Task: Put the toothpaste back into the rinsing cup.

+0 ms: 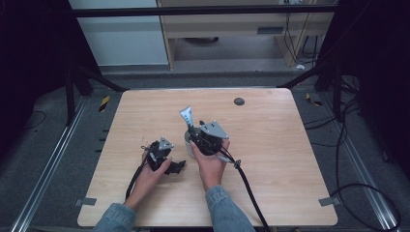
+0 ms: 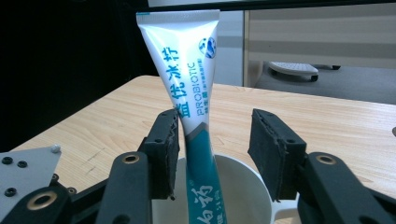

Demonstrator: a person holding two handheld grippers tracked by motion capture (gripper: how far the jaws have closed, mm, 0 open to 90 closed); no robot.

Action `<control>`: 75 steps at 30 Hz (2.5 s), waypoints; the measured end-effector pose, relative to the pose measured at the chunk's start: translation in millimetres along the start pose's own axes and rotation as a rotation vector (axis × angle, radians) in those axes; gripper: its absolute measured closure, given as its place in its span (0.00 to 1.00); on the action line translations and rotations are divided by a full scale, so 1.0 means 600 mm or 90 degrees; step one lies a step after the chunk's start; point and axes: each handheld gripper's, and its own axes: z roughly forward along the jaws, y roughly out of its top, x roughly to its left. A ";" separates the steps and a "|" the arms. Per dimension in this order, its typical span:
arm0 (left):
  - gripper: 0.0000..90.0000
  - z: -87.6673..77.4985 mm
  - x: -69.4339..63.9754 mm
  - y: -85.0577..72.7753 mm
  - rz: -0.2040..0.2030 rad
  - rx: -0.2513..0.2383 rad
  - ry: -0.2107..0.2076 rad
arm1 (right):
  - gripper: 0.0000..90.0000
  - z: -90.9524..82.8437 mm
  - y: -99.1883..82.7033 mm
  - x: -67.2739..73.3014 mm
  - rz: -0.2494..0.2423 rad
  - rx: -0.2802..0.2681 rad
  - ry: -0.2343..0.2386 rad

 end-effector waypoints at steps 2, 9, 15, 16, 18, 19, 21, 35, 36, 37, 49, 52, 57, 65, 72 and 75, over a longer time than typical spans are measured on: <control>0.00 0.000 0.000 0.000 0.000 0.000 0.000 | 0.57 -0.002 0.001 0.001 0.002 0.001 0.001; 0.00 0.000 0.000 0.000 0.000 0.000 0.000 | 0.56 -0.010 0.006 0.003 0.003 -0.004 0.004; 0.00 0.000 0.000 0.000 0.000 0.000 0.000 | 0.55 -0.017 0.012 0.004 -0.004 0.004 0.005; 0.00 0.000 0.000 0.000 0.000 0.000 0.000 | 0.54 -0.018 0.013 0.003 -0.006 0.005 0.007; 0.00 0.000 0.000 0.000 0.001 0.001 0.000 | 0.53 -0.023 0.016 0.002 -0.014 0.014 0.007; 0.00 0.000 0.000 0.000 0.001 0.001 0.000 | 0.53 -0.023 0.016 0.002 -0.014 0.014 0.007; 0.00 0.000 0.000 0.000 0.001 0.001 0.000 | 0.52 -0.027 0.018 0.001 -0.019 0.017 0.006; 0.00 0.000 0.000 0.000 0.001 0.001 0.000 | 0.32 -0.043 0.034 -0.008 -0.088 0.085 0.030; 0.00 0.000 0.000 0.000 0.001 0.001 0.000 | 0.30 -0.044 0.035 -0.009 -0.094 0.090 0.031; 0.00 0.000 0.000 0.000 0.001 0.001 0.000 | 0.28 -0.044 0.035 -0.010 -0.102 0.096 0.032; 0.00 0.000 0.000 0.000 0.002 0.001 0.000 | 0.14 -0.053 0.038 -0.022 -0.132 0.159 0.052; 0.00 0.000 0.000 0.000 0.002 0.001 0.000 | 0.13 -0.058 0.038 -0.026 -0.141 0.174 0.055; 0.00 0.000 0.000 0.000 0.001 0.000 0.000 | 0.09 -0.070 0.039 -0.040 -0.171 0.203 0.064; 0.00 0.000 0.000 0.000 0.000 0.000 0.000 | 0.09 -0.089 0.038 -0.068 -0.191 0.231 0.088; 0.00 0.000 0.000 0.000 0.002 0.002 -0.001 | 0.09 -0.099 0.040 -0.087 -0.206 0.240 0.086; 0.00 0.000 0.000 0.000 0.002 0.002 -0.001 | 0.08 -0.101 0.041 -0.098 -0.203 0.241 0.073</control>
